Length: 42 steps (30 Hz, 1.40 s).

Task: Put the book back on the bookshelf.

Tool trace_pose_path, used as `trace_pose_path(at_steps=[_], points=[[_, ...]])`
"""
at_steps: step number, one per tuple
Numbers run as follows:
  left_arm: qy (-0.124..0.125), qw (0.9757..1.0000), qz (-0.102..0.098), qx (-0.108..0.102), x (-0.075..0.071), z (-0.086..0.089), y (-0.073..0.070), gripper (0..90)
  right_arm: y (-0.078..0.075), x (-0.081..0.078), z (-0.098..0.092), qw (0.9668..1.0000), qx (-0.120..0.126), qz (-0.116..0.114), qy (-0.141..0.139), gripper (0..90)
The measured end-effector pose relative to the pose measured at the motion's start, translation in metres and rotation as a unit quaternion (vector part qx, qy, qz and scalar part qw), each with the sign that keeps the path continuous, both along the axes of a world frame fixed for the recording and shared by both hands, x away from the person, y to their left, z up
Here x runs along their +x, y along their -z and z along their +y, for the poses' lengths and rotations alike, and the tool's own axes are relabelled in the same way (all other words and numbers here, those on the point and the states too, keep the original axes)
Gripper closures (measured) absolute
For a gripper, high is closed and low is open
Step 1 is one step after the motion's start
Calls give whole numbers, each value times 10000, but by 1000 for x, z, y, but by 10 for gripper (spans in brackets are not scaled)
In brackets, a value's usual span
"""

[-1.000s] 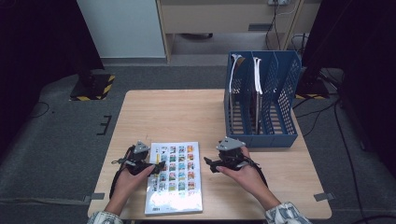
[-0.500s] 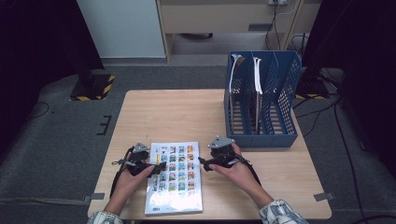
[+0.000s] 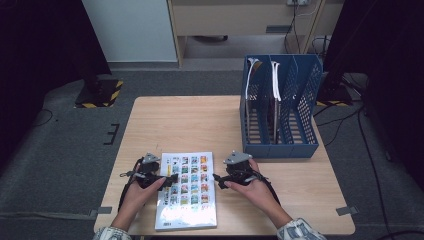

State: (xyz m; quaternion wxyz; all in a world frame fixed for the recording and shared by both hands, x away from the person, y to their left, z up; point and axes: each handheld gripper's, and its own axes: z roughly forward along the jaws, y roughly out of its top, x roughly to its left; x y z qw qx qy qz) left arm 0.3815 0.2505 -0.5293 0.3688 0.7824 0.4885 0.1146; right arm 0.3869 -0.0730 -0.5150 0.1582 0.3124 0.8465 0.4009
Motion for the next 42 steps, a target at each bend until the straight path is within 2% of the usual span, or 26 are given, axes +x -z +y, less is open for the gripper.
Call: trace_pose_path(at_steps=[4, 11, 21, 29, 36, 38, 42], points=[[-8, 10000, 5, 3, 0, 0, 0, 24, 2, -5, 3, 10000, -29, -8, -74, 129], [152, 9999, 6, -6, -1, -4, 0, 32, 5, -5, 6, 9999, -40, 58, -92, 129], [176, 9998, 40, 2, -1, -5, -1, 46, 9, -6, 14, 9997, -74, 131, -187, 129], [97, 9999, 62, -77, 0, -4, -2, 75, 12, -6, 17, 9993, 131, 306, -194, 131], [163, 9998, 73, -86, 1, -6, -1, 33, 15, -2, 17, 9977, 313, 586, -132, 118], [188, 9998, 55, -64, 2, -4, -2, 56, 16, -1, 17, 9973, 368, 630, -104, 117], [132, 9998, 6, -172, 4, -2, -3, 135, 18, 0, 18, 9957, 453, 793, -128, 118]])
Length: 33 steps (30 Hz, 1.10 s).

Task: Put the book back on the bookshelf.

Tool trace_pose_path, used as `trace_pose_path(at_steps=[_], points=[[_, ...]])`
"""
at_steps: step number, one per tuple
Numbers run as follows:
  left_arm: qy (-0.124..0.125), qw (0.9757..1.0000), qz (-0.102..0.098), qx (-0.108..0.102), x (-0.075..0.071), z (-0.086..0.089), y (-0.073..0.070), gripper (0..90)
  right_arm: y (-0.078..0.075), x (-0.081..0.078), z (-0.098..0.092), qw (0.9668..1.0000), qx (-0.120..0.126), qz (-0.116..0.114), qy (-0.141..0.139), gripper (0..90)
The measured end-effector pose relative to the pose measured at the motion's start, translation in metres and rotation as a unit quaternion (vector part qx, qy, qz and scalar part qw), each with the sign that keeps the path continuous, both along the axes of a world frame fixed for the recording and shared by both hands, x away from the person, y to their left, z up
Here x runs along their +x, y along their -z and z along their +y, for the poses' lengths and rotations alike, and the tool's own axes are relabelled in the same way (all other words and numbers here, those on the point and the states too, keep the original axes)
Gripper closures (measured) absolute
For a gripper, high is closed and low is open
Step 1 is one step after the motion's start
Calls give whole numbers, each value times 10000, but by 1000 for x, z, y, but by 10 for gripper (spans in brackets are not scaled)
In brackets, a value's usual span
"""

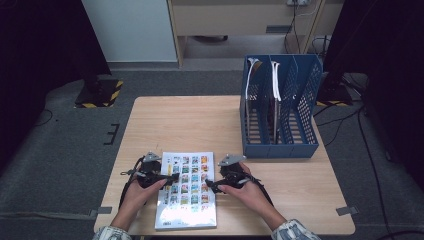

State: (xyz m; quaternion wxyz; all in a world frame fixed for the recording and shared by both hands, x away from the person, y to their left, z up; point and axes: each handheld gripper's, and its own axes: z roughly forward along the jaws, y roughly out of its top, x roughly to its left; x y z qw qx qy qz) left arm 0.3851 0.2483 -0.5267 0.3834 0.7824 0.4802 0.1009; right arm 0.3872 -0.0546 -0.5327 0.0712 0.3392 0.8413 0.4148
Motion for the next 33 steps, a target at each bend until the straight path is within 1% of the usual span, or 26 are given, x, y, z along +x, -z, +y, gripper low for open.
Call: trace_pose_path(at_steps=[1, 3, 5, 8, 11, 14, 17, 18, 19, 20, 22, 24, 25, 26, 28, 31, 33], points=[[30, 10000, -16, -21, 1, -1, 0, 149, 1, 0, 1, 10000, 44, 62, -5, 119], [96, 9999, -37, -76, 2, -1, 2, 157, 3, 0, 3, 9998, 140, 71, -113, 122], [95, 9999, -38, -110, 2, -2, 2, 176, 5, 0, 5, 9995, 229, 165, -157, 116], [82, 9999, -49, -115, 2, -1, 1, 195, 4, 0, 8, 9996, 186, 166, -124, 112], [42, 9999, -91, -75, 1, -2, -1, 228, 4, 0, 7, 9996, 210, 174, -118, 112], [-43, 9999, -97, -112, 0, -2, -4, 242, 4, 0, 7, 9996, 211, 175, -118, 111], [37, 9999, -121, -55, -2, -2, -6, 252, 5, 0, 7, 9995, 216, 176, -118, 111], [66, 9999, -92, -70, -3, -3, -6, 254, 5, 0, 7, 9995, 217, 178, -118, 111], [107, 9999, -106, -74, -4, -3, -6, 260, 5, 0, 7, 9995, 216, 176, -118, 111], [132, 9998, -109, -114, -5, -3, -7, 269, 5, 0, 7, 9995, 217, 169, -121, 111], [170, 9993, -97, -323, -6, -5, -9, 287, 5, 0, 7, 9995, 218, 169, -121, 111], [264, 9990, -120, -353, -7, -8, -10, 309, 5, 0, 7, 9995, 219, 169, -123, 111], [281, 9991, -125, -297, -7, -10, -10, 307, 5, 0, 7, 9995, 219, 169, -123, 111], [293, 9991, -123, -292, -7, -11, -10, 302, 5, 0, 7, 9995, 220, 169, -123, 111], [316, 9988, -86, -364, -6, -10, -10, 313, 5, 0, 7, 9995, 221, 168, -124, 111], [317, 9984, -110, -459, -6, -10, -12, 345, 5, 0, 7, 9995, 220, 167, -124, 110], [384, 9980, -122, -495, -6, -11, -14, 362, 5, 0, 7, 9995, 220, 168, -127, 110]])
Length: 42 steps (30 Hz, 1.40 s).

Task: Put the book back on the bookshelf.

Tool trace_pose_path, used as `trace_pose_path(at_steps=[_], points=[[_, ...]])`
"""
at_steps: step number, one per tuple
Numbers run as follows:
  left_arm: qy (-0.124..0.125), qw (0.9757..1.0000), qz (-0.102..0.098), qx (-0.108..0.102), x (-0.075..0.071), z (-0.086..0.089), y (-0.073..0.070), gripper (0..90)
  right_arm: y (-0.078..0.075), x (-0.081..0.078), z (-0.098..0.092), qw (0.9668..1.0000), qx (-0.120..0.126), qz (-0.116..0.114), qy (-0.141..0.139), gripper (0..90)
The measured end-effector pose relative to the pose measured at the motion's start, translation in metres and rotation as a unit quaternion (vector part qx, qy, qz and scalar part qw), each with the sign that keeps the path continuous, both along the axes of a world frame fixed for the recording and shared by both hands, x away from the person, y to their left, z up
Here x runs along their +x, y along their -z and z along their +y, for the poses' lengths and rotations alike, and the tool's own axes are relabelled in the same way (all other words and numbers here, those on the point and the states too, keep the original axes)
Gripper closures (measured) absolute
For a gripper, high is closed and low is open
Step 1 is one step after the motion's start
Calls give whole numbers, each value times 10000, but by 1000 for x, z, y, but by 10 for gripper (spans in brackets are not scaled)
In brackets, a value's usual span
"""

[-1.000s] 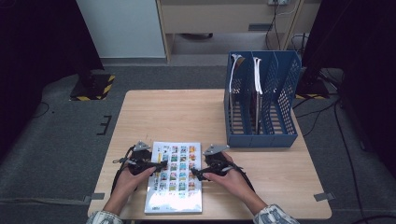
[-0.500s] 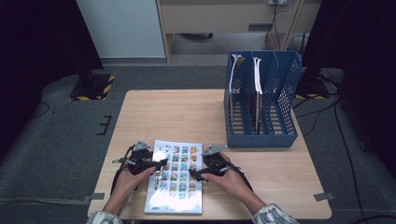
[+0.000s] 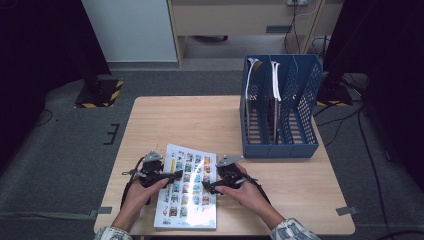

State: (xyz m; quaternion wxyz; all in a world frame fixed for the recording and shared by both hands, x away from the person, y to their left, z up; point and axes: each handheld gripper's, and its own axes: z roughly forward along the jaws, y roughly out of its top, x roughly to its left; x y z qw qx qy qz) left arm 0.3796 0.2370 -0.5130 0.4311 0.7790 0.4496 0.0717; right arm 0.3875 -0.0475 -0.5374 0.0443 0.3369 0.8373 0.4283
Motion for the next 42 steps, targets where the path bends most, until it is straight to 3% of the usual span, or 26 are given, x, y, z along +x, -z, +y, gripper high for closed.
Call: trace_pose_path(at_steps=[6, 8, 9, 12, 17, 20, 25, 29, 33, 37, 42], points=[[149, 9998, -98, -57, 4, -10, -3, 372, 0, 0, 0, 10000, 4, -2, -5, 109], [186, 9997, 47, -139, 6, -11, -2, 411, 0, 0, 0, 10000, 6, -1, -6, 108], [207, 9998, 9, 7, 7, -12, -1, 414, 0, 0, 0, 10000, 9, -2, -7, 108], [206, 9998, 76, 24, 8, -12, -2, 416, 0, 0, 0, 10000, 9, -2, -10, 107], [132, 9996, 117, 242, 10, -16, -4, 413, 0, 0, 0, 10000, -3, 5, -26, 107], [83, 9996, 188, 180, 12, -17, -7, 441, 0, 0, 0, 10000, -12, 27, -28, 105], [164, 9992, 136, 324, 12, -21, -8, 510, 0, 0, 1, 10000, -13, 17, -18, 103], [42, 9992, 282, 264, 12, -22, -5, 548, 0, 0, 1, 10000, -29, 6, -24, 102], [-20, 9990, 345, 268, 14, -20, -2, 478, 0, 0, 1, 10000, -58, -49, -40, 95], [119, 9990, 315, 294, 14, -20, -1, 405, -1, 0, 3, 9999, -85, -61, -40, 88], [166, 9993, 196, 257, 12, -21, -5, 516, -1, 0, 3, 9999, -82, -77, -37, 88]])
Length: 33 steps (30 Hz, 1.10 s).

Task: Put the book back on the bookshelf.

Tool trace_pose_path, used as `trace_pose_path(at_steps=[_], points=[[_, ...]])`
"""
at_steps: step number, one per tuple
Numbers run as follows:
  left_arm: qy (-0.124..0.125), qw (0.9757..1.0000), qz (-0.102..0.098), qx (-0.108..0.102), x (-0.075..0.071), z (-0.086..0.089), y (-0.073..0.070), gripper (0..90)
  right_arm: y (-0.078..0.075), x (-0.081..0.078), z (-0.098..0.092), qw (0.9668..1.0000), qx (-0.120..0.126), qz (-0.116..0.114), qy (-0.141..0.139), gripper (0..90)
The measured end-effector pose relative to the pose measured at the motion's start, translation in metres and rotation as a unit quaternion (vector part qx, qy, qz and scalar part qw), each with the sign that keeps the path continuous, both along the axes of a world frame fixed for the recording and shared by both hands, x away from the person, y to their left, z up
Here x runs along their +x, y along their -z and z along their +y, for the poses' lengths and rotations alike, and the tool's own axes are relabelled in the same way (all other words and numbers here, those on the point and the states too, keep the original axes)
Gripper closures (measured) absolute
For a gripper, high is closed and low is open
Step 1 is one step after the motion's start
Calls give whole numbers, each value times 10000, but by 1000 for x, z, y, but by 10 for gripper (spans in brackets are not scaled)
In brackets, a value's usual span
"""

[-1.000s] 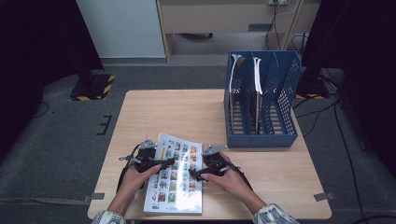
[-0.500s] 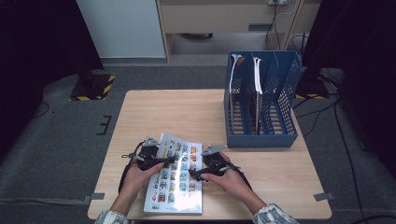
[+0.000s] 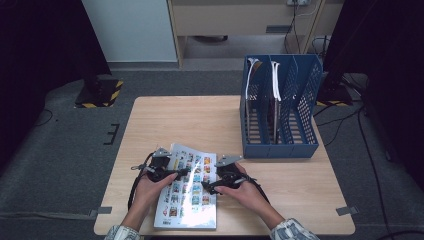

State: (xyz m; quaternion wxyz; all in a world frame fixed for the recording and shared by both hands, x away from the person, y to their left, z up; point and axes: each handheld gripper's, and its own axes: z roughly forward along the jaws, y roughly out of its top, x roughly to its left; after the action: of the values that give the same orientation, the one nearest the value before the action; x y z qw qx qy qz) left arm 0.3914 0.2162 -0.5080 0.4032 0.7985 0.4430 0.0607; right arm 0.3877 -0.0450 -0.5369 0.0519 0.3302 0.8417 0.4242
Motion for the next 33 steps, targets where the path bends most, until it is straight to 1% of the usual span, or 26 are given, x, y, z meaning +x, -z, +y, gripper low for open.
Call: trace_pose_path(at_steps=[3, 5, 6, 7, 8, 11, 13, 18, 21, 23, 26, 33], points=[[3, 10000, -30, -22, -2, -1, -2, 586, 0, 0, 0, 10000, 5, -6, 15, 88], [-42, 10000, -50, -74, -2, -1, -2, 624, 0, 0, 0, 10000, 7, -4, 23, 88], [-40, 9999, -55, -149, -3, -1, -2, 644, 0, 0, 0, 10000, 11, 2, 31, 88], [-68, 9998, -75, -186, -3, 0, -3, 657, 0, -1, 0, 10000, 15, 8, 38, 89], [-32, 9997, -86, -219, -3, 0, -3, 673, 0, -1, 0, 10000, 28, 8, 48, 88], [-35, 9996, -148, -246, -5, 0, -4, 697, 0, 0, 0, 10000, 32, 24, 44, 88], [-5, 9993, -213, -297, -6, 0, -6, 706, 0, 0, -1, 10000, 16, 65, 7, 88], [62, 9991, -348, -236, -8, -2, -9, 719, -1, -1, -1, 10000, -12, 84, -6, 87], [84, 9987, -443, -235, -10, -3, -12, 726, -1, -1, -1, 10000, -15, 80, -2, 85], [141, 9982, -567, -136, -12, -5, -15, 733, -2, -1, -2, 10000, -32, 83, -18, 85], [183, 9976, -660, -122, -14, -5, -18, 737, -2, -1, -2, 10000, -56, 44, -11, 83], [169, 9968, -750, -207, -16, -4, -22, 742, -3, 0, -2, 9999, 30, 125, -4, 83]])
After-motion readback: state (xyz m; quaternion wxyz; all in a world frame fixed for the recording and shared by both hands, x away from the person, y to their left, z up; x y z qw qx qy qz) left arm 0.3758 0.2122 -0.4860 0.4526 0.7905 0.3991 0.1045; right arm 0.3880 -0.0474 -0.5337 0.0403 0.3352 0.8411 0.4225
